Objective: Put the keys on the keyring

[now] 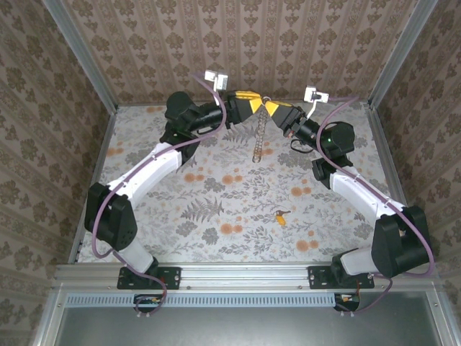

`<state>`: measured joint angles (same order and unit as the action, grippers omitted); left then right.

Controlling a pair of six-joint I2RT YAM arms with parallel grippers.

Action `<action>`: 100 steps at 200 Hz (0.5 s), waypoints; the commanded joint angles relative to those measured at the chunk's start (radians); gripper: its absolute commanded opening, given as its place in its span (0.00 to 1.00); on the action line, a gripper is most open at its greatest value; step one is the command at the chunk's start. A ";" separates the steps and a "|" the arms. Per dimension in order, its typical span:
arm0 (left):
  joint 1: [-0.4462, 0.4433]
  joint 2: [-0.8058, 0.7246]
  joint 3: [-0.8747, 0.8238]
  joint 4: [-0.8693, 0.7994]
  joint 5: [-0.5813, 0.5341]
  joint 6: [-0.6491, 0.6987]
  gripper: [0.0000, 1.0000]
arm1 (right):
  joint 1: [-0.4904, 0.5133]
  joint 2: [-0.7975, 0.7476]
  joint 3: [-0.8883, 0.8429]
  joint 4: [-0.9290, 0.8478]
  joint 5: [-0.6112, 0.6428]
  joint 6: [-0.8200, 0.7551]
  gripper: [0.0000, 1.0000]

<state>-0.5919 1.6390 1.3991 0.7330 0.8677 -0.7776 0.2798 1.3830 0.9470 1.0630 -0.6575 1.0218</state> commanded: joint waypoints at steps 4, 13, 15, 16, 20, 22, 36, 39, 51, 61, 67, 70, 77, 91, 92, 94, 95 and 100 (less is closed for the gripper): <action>-0.006 0.018 0.044 0.003 0.025 0.015 0.28 | 0.004 0.001 0.006 0.017 0.009 -0.013 0.00; -0.006 0.022 0.045 0.001 0.027 0.015 0.28 | 0.004 0.001 0.007 0.016 0.008 -0.013 0.00; -0.008 0.022 0.045 0.001 0.025 0.015 0.28 | 0.004 0.001 0.007 0.015 0.009 -0.013 0.00; -0.008 0.024 0.046 0.001 0.025 0.015 0.28 | 0.004 0.001 0.006 0.015 0.009 -0.013 0.00; -0.008 0.025 0.047 0.001 0.024 0.015 0.28 | 0.004 0.001 0.007 0.015 0.009 -0.012 0.00; -0.008 0.027 0.047 -0.001 0.024 0.015 0.28 | 0.005 0.001 0.006 0.015 0.009 -0.013 0.00; -0.008 0.031 0.048 -0.001 0.024 0.014 0.28 | 0.004 0.001 0.006 0.014 0.006 -0.014 0.00; -0.009 0.031 0.049 -0.001 0.025 0.013 0.28 | 0.004 0.001 0.007 0.014 0.006 -0.014 0.00; -0.009 0.036 0.047 -0.001 0.025 0.013 0.28 | 0.004 0.001 0.006 0.011 0.005 -0.016 0.00; -0.009 0.040 0.046 -0.001 0.025 0.013 0.28 | 0.004 0.001 0.006 0.008 0.006 -0.017 0.00; -0.008 0.040 0.046 -0.001 0.025 0.012 0.28 | 0.003 0.001 0.005 0.006 0.005 -0.019 0.00; -0.009 0.040 0.044 -0.001 0.025 0.012 0.28 | 0.003 -0.001 0.005 0.006 0.005 -0.018 0.00; -0.011 0.041 0.044 -0.001 0.027 0.011 0.28 | 0.003 -0.001 0.005 0.005 0.004 -0.019 0.00; -0.012 0.044 0.045 0.000 0.029 0.012 0.28 | 0.003 0.001 0.004 0.005 0.007 -0.019 0.00; -0.012 0.044 0.046 0.000 0.028 0.012 0.28 | 0.003 0.001 0.005 0.005 0.007 -0.019 0.00; -0.013 0.045 0.045 0.000 0.029 0.012 0.28 | 0.003 0.001 0.005 0.005 0.007 -0.019 0.00; -0.013 0.045 0.046 0.000 0.030 0.011 0.28 | 0.003 0.001 0.005 0.005 0.006 -0.019 0.00; -0.014 0.045 0.045 0.000 0.032 0.012 0.28 | 0.002 0.001 0.005 0.005 0.007 -0.019 0.00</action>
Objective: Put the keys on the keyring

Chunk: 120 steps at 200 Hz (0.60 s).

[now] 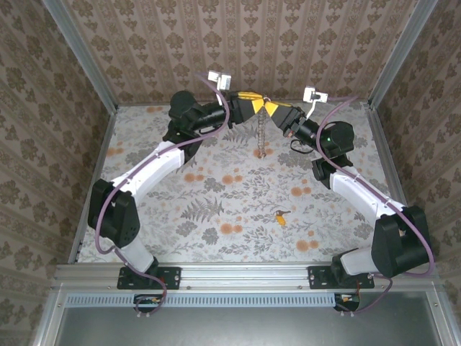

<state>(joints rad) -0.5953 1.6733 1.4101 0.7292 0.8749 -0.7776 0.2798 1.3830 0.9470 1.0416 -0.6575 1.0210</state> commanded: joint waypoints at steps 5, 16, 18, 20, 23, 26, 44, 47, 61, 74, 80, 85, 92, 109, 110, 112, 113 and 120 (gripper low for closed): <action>-0.011 0.012 0.034 0.004 0.026 0.011 0.27 | 0.003 0.001 0.003 0.026 0.006 -0.018 0.00; -0.013 0.013 0.036 0.003 0.028 0.011 0.27 | 0.003 0.001 0.005 0.026 0.005 -0.018 0.00; -0.014 0.014 0.036 0.003 0.028 0.012 0.27 | 0.002 0.001 0.005 0.026 0.005 -0.018 0.00; -0.013 0.014 0.038 0.004 0.027 0.011 0.27 | 0.004 0.001 0.005 0.026 0.005 -0.018 0.00; -0.014 0.014 0.038 0.003 0.027 0.011 0.27 | 0.003 0.001 0.005 0.026 0.005 -0.018 0.00; -0.014 0.014 0.038 0.004 0.026 0.012 0.27 | 0.003 0.001 0.004 0.026 0.005 -0.017 0.00; -0.015 0.019 0.039 0.006 0.026 0.011 0.25 | 0.003 0.001 0.004 0.023 0.004 -0.016 0.00; -0.016 0.019 0.038 0.006 0.026 0.012 0.24 | 0.004 0.001 0.003 0.023 0.004 -0.016 0.00; -0.017 0.023 0.042 0.007 0.028 0.009 0.22 | 0.004 0.001 0.002 0.021 0.005 -0.018 0.00; -0.018 0.025 0.045 0.010 0.029 0.007 0.17 | 0.003 0.001 0.002 0.019 0.005 -0.017 0.00; -0.018 0.027 0.046 0.011 0.029 0.007 0.15 | 0.002 0.000 0.003 0.018 0.004 -0.018 0.00; -0.019 0.026 0.045 0.012 0.028 0.007 0.13 | 0.004 0.001 0.003 0.018 0.004 -0.018 0.00; -0.020 0.026 0.047 0.013 0.028 0.007 0.10 | 0.003 0.001 0.003 0.017 0.004 -0.018 0.00; -0.020 0.028 0.050 0.010 0.031 0.009 0.00 | 0.003 0.001 0.005 0.009 -0.001 -0.019 0.00; -0.020 0.028 0.051 0.010 0.032 0.008 0.00 | 0.003 0.001 0.005 0.007 -0.002 -0.019 0.00; -0.020 0.028 0.051 0.009 0.032 0.009 0.00 | 0.003 0.000 0.005 0.004 -0.004 -0.020 0.00; -0.020 0.029 0.051 0.009 0.033 0.011 0.00 | 0.003 0.000 0.006 0.002 -0.005 -0.021 0.00; -0.019 0.028 0.052 0.006 0.034 0.014 0.00 | -0.001 -0.002 0.010 -0.018 -0.014 -0.024 0.01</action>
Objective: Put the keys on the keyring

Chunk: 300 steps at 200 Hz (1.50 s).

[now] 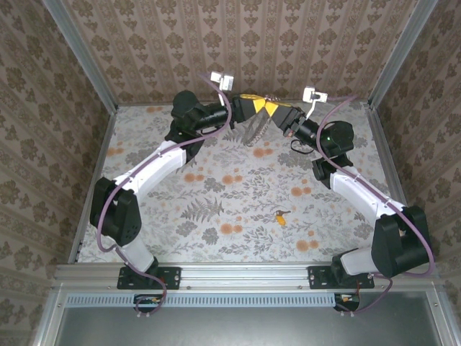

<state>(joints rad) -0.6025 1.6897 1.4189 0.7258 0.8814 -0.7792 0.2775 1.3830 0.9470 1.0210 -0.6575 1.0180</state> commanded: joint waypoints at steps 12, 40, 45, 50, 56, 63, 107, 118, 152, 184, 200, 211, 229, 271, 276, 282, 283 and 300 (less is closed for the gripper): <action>-0.007 0.010 0.042 0.001 0.035 0.025 0.00 | -0.015 -0.017 0.010 -0.046 -0.030 -0.031 0.27; 0.023 -0.013 0.050 -0.060 0.076 0.082 0.00 | -0.098 -0.116 -0.031 -0.205 -0.057 -0.091 0.47; 0.028 -0.016 0.055 -0.075 0.088 0.094 0.00 | -0.108 -0.134 -0.035 -0.237 -0.067 -0.107 0.47; 0.033 -0.020 0.060 -0.093 0.105 0.109 0.00 | -0.120 -0.154 -0.036 -0.271 -0.077 -0.124 0.47; 0.038 -0.022 0.069 -0.121 0.124 0.126 0.00 | -0.131 -0.174 -0.037 -0.317 -0.085 -0.142 0.47; 0.042 -0.026 0.084 -0.158 0.149 0.157 0.00 | -0.139 -0.195 -0.035 -0.367 -0.097 -0.167 0.46; 0.048 -0.041 0.198 -0.547 0.285 0.463 0.00 | -0.146 -0.213 0.017 -0.530 -0.230 -0.258 0.44; 0.050 -0.039 0.222 -0.612 0.314 0.506 0.00 | -0.146 -0.206 0.029 -0.534 -0.259 -0.262 0.44; 0.052 -0.033 0.284 -0.765 0.379 0.603 0.00 | -0.144 -0.190 0.053 -0.537 -0.297 -0.278 0.42; 0.050 -0.033 0.291 -0.785 0.404 0.610 0.00 | -0.130 -0.174 0.067 -0.504 -0.304 -0.262 0.39; 0.046 -0.034 0.291 -0.789 0.413 0.612 0.00 | -0.112 -0.164 0.079 -0.498 -0.306 -0.263 0.39; 0.043 -0.033 0.291 -0.792 0.415 0.612 0.00 | -0.096 -0.155 0.088 -0.498 -0.307 -0.266 0.39; 0.038 -0.035 0.291 -0.797 0.417 0.617 0.00 | -0.072 -0.144 0.100 -0.499 -0.300 -0.272 0.39; 0.032 -0.040 0.290 -0.799 0.416 0.620 0.00 | -0.035 -0.130 0.117 -0.506 -0.295 -0.283 0.36; 0.032 -0.042 0.289 -0.799 0.415 0.620 0.00 | -0.032 -0.129 0.119 -0.511 -0.295 -0.287 0.35; 0.032 -0.043 0.289 -0.799 0.414 0.620 0.00 | -0.027 -0.128 0.120 -0.518 -0.295 -0.292 0.34; 0.032 -0.042 0.289 -0.799 0.413 0.620 0.00 | -0.027 -0.128 0.120 -0.518 -0.295 -0.292 0.34; 0.030 -0.045 0.287 -0.798 0.412 0.619 0.00 | -0.020 -0.131 0.121 -0.531 -0.296 -0.303 0.31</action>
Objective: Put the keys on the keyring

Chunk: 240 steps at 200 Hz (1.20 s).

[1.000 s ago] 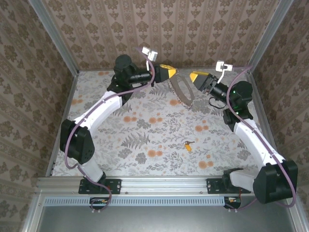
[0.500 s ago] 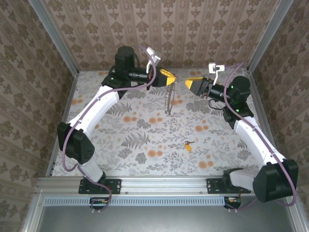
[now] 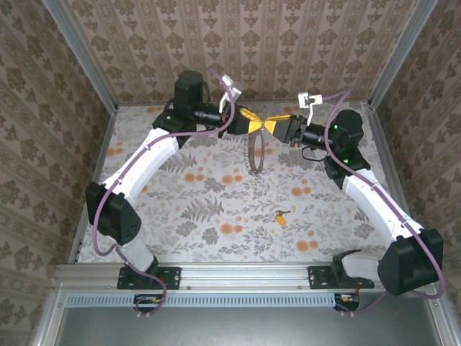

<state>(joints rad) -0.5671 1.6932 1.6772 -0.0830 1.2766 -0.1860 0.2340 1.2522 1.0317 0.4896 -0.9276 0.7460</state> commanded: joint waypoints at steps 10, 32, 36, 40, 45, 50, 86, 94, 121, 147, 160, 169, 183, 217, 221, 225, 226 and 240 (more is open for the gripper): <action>-0.005 -0.047 0.029 0.012 0.014 0.026 0.00 | 0.027 0.001 0.036 -0.003 -0.024 -0.034 0.29; -0.007 -0.050 0.029 0.015 0.010 0.024 0.00 | 0.029 0.000 0.031 -0.010 -0.021 -0.039 0.22; -0.007 -0.050 0.029 0.016 0.009 0.023 0.00 | 0.029 -0.002 0.031 -0.010 -0.020 -0.039 0.22; -0.007 -0.049 0.027 0.016 0.008 0.023 0.00 | 0.028 -0.002 0.030 -0.011 -0.020 -0.038 0.22; -0.008 -0.049 0.026 0.018 0.006 0.023 0.00 | 0.029 -0.003 0.030 -0.012 -0.022 -0.039 0.22; -0.008 -0.049 0.026 0.019 0.005 0.023 0.00 | 0.030 -0.005 0.028 -0.011 -0.022 -0.039 0.24; -0.008 -0.050 0.025 0.026 0.003 0.020 0.00 | 0.032 -0.010 0.024 -0.017 -0.030 -0.043 0.27; -0.009 -0.049 0.026 0.027 0.002 0.019 0.00 | 0.034 -0.010 0.025 -0.017 -0.030 -0.045 0.27; -0.010 -0.049 0.027 0.031 0.003 0.017 0.00 | 0.033 -0.010 0.024 -0.019 -0.025 -0.049 0.18; -0.011 -0.050 0.027 0.031 -0.011 0.014 0.00 | 0.034 -0.009 0.025 -0.037 -0.011 -0.070 0.00; -0.006 -0.055 0.015 0.047 -0.054 -0.002 0.03 | 0.029 -0.012 0.020 -0.039 0.006 -0.085 0.00; 0.003 -0.068 -0.011 0.100 -0.093 -0.041 0.20 | 0.025 -0.016 0.013 -0.033 0.020 -0.092 0.00; 0.024 -0.096 -0.083 0.238 -0.151 -0.136 0.36 | 0.016 -0.018 0.002 0.007 0.033 -0.082 0.00; 0.055 -0.142 -0.204 0.437 -0.259 -0.284 0.44 | 0.008 -0.008 -0.031 0.195 0.055 0.001 0.00; 0.054 -0.144 -0.208 0.440 -0.263 -0.288 0.44 | 0.007 -0.006 -0.035 0.217 0.061 0.011 0.00; 0.053 -0.144 -0.210 0.443 -0.265 -0.291 0.43 | 0.008 -0.003 -0.037 0.238 0.067 0.020 0.00; 0.053 -0.145 -0.211 0.444 -0.266 -0.293 0.43 | 0.008 -0.002 -0.038 0.241 0.068 0.023 0.00; 0.049 -0.145 -0.222 0.466 -0.278 -0.314 0.39 | 0.009 0.007 -0.044 0.307 0.093 0.056 0.00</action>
<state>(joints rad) -0.5114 1.5795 1.4788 0.2481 1.0599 -0.4080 0.2451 1.2522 0.9997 0.5949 -0.8860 0.7311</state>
